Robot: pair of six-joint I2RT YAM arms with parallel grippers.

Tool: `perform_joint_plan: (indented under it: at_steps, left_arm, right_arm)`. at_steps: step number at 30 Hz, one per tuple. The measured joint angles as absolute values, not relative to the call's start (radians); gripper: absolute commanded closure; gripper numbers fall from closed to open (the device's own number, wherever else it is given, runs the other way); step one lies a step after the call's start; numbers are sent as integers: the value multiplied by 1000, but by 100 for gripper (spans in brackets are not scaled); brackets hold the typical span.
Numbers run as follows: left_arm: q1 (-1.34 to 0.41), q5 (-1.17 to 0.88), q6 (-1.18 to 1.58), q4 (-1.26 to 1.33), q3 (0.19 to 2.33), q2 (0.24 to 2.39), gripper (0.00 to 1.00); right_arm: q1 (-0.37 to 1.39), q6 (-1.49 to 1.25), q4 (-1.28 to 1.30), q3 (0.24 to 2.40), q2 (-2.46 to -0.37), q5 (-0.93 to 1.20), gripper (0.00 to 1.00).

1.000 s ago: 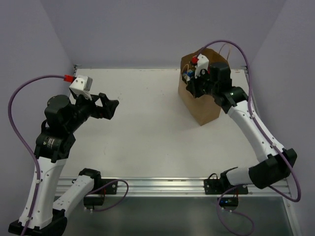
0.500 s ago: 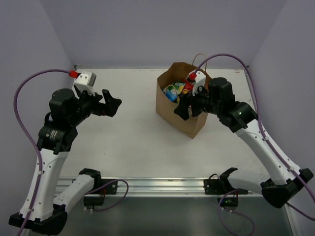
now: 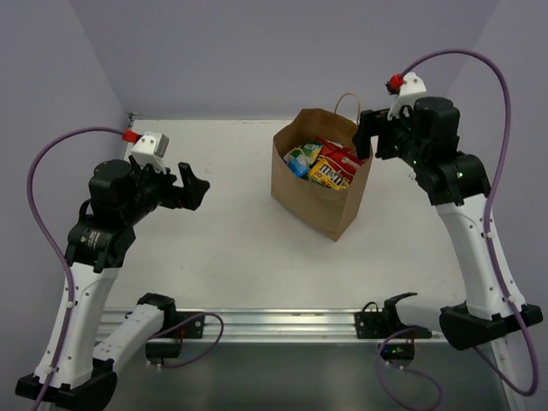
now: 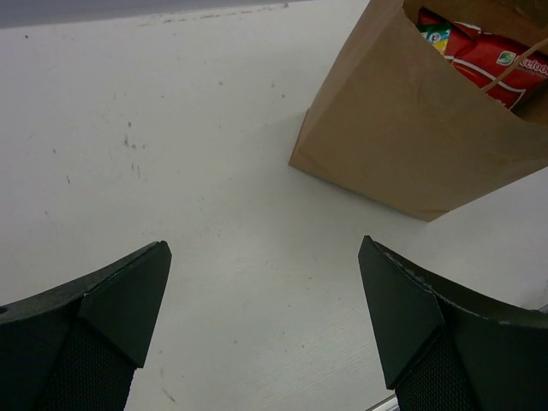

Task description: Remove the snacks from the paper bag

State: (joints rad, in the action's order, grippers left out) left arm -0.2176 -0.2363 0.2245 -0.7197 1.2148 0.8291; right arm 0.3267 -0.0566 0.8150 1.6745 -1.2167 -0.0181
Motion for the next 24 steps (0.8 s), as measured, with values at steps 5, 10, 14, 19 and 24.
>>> perform_joint_plan:
  at_steps: [5,10,14,19,24]
  left_arm:
    - [-218,-241,224,-726,1198,818,0]
    - [-218,-274,223,-722,1193,809,0]
    - [-218,-291,218,-722,1193,811,0]
    - [-218,-308,217,-720,1193,826,0]
    - [-218,-321,218,-721,1209,874,0]
  right_arm:
    - [245,16,786,1682,-1366,9,19]
    - [160,70,760,1679,-1487,101,27]
    - [135,109,747,1687,-1551,159,39]
    - [142,152,745,1706,-1602,252,60]
    - [143,170,733,1706,-1611,285,79]
